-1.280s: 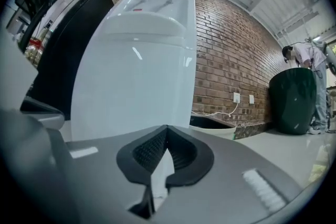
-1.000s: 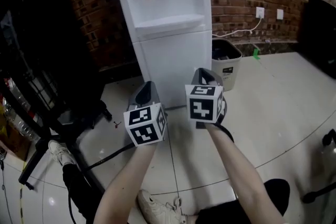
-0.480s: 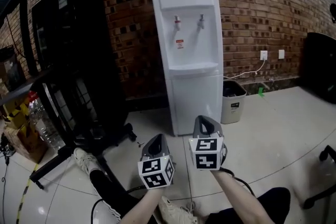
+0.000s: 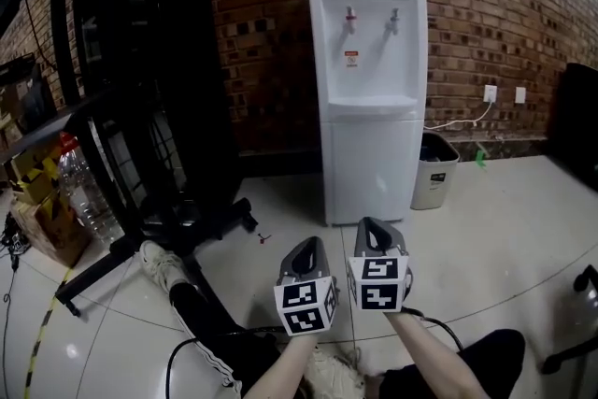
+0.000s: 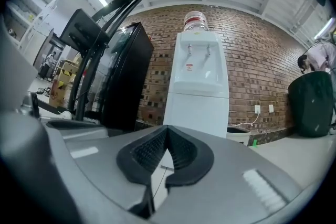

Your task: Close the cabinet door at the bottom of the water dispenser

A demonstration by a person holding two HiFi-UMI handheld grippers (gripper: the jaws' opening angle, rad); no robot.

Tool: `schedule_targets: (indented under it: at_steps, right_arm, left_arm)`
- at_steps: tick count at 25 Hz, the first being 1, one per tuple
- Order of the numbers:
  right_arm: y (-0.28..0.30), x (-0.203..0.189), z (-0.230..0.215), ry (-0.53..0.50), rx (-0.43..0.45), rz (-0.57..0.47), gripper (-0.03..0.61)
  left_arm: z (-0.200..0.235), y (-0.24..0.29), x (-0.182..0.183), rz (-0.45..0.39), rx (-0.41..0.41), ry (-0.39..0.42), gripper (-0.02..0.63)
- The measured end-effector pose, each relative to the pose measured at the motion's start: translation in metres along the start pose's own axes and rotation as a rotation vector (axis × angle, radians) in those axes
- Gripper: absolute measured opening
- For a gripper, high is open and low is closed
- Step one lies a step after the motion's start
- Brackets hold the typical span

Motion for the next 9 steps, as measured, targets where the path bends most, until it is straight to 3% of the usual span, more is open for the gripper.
schedule_targets:
  at_steps: [3, 9]
  right_arm:
    - [-0.002, 0.004, 0.001, -0.009, 0.007, -0.007, 0.0]
    - [-0.012, 0.009, 0.005, -0.015, 0.027, -0.017, 0.0]
  left_arm:
    - [0.004, -0.006, -0.002, 0.007, 0.027, -0.022, 0.015]
    - [0.003, -0.014, -0.006, 0.022, 0.009, 0.031, 0.015]
Point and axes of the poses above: the fingertips, and each gripper's own axes: y forward along the fingers, z to its left, x out of its top, the point moved 8 cm from there along -y, backward along the fingers, and after that the axes turned 4 degrees about y, right-handed, at the moved point
